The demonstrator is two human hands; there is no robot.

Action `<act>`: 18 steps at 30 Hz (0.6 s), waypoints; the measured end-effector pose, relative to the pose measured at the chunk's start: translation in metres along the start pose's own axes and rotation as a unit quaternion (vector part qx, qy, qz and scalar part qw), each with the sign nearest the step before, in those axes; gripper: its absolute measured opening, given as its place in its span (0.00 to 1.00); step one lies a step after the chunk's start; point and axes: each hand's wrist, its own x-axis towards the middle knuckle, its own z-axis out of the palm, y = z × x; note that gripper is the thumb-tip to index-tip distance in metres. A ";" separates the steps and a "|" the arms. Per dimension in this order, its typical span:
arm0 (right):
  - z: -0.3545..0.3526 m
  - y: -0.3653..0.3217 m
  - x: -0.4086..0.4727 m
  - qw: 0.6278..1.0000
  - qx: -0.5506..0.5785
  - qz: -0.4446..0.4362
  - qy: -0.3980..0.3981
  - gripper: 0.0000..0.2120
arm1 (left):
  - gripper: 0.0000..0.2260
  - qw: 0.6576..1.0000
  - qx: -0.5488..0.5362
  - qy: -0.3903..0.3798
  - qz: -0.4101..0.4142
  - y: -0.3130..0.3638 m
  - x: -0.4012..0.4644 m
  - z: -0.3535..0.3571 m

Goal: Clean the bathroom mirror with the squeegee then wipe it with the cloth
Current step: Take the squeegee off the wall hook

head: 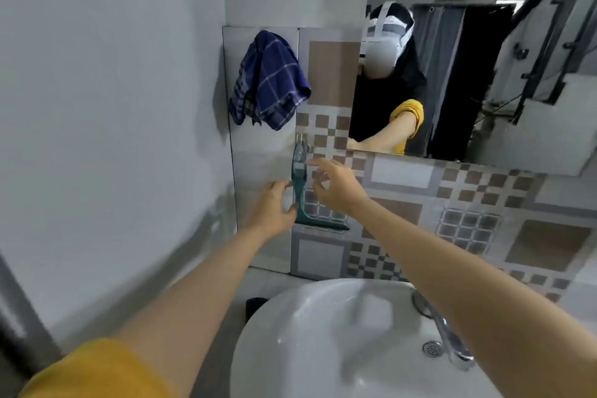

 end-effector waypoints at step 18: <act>0.023 0.006 0.036 0.988 0.106 0.090 0.064 0.14 | 0.09 0.960 -0.271 0.014 -0.064 -0.032 0.036 0.028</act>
